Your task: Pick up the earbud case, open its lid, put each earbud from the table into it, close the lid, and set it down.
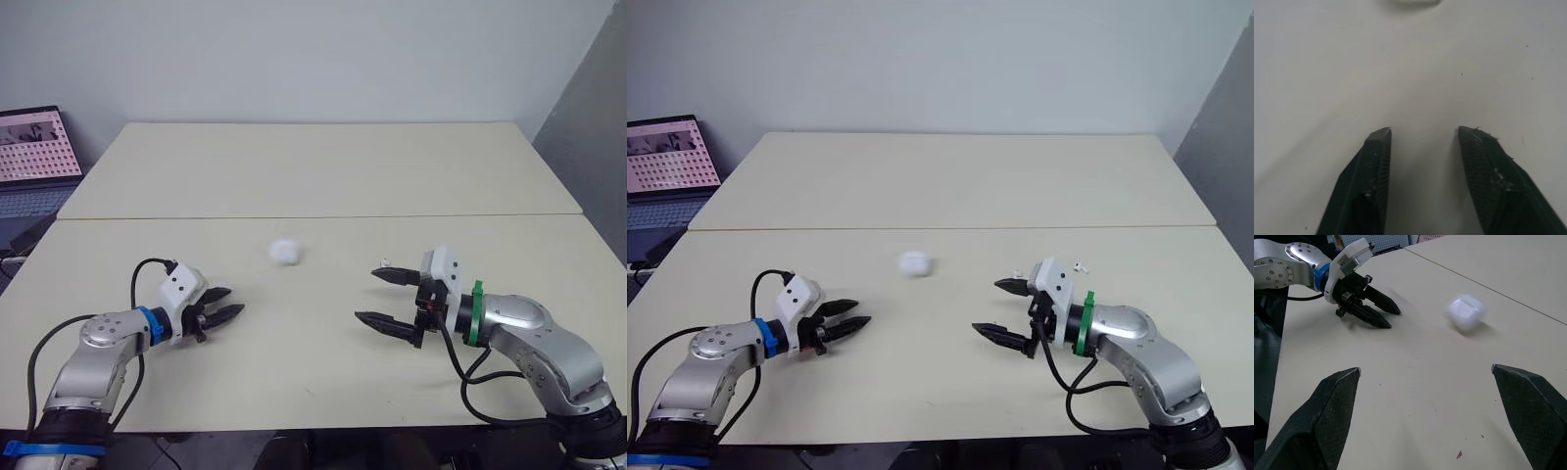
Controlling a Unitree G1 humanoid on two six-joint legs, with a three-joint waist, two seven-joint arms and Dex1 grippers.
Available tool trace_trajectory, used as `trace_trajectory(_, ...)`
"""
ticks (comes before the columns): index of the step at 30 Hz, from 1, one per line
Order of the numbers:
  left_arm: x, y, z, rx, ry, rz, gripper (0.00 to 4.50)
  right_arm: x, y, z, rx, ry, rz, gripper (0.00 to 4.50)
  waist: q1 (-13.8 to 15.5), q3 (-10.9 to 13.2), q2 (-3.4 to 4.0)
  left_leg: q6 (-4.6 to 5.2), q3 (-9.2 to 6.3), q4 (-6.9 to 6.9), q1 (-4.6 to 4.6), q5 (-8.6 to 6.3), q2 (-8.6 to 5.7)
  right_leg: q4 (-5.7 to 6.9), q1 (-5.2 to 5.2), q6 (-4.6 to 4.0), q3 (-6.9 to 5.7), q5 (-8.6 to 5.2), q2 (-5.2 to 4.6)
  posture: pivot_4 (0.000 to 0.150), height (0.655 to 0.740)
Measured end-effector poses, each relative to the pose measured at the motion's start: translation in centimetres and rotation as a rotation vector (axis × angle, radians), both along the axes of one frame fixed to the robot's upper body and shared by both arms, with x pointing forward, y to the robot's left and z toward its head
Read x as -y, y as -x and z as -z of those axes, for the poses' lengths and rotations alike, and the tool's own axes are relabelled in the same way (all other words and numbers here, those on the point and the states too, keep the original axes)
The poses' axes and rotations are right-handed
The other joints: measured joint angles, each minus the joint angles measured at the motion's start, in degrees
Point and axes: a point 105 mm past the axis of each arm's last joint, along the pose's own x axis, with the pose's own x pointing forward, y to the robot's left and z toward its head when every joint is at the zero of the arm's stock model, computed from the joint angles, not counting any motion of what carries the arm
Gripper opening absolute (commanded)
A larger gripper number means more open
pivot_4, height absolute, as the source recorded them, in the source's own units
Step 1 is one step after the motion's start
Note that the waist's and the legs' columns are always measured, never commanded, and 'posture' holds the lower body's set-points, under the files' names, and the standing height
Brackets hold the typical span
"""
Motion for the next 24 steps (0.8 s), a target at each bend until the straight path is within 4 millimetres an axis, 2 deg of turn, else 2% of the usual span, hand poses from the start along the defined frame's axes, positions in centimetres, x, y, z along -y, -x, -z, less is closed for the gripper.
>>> trace_trajectory(3, 1.6, -1.1, -1.2, 0.049, 0.026, 0.031, 1.2, -0.4, -0.2, -0.6, -0.032, -0.034, -0.002, 4.5, -0.1, 0.0, -0.01, -0.01, 0.0, 0.01, 0.0, 0.0, 0.0, 0.01, 0.0, 0.01, 0.0, 0.01, 0.01, 0.15, 0.74)
trace_trajectory(7, 2.7, -2.2, -2.8, 0.103, 0.027, 0.07, 1.2, 0.6, -1.0, -1.4, -0.04, -0.049, 0.041, 4.5, -0.1, 0.0, -0.02, -0.01, 0.01, 0.0, 0.01, 0.0, -0.02, 0.01, 0.02, 0.04, 0.0, 0.02, 0.01, 0.15, 0.74)
trace_trajectory(13, 2.4, -2.7, -2.6, 0.105, 0.028, 0.064, 1.2, 1.3, -1.4, -1.3, -0.048, -0.033, 0.082, 4.5, -0.3, 0.0, -0.02, -0.02, 0.02, -0.02, 0.0, 0.01, -0.01, 0.02, -0.01, 0.04, 0.0, 0.03, 0.01, 0.15, 0.74)
trace_trajectory(16, 2.6, -2.9, -2.6, 0.109, 0.041, 0.067, 1.78, 1.4, -1.4, -1.3, -0.049, -0.032, 0.089, 4.5, -0.3, 0.0, -0.02, -0.01, 0.03, 0.01, 0.0, 0.01, -0.04, 0.02, 0.02, 0.04, 0.01, 0.03, -0.01, 0.15, 0.74)
trace_trajectory(20, 3.2, -2.8, -2.6, 0.106, 0.064, 0.089, 3.05, 1.5, -1.4, -1.0, -0.056, -0.03, 0.103, 4.5, -0.3, 0.0, -0.02, -0.01, 0.01, 0.01, 0.0, 0.0, -0.03, 0.03, 0.02, 0.05, 0.0, 0.03, 0.0, 0.15, 0.74)
trace_trajectory(24, 3.5, -2.7, -2.6, 0.107, 0.072, 0.098, 4.12, 1.5, -1.3, -1.1, -0.056, -0.031, 0.105, 4.5, -0.3, 0.0, -0.02, -0.01, 0.01, 0.01, 0.0, 0.01, -0.03, 0.04, 0.02, 0.05, 0.0, 0.03, 0.0, 0.15, 0.74)
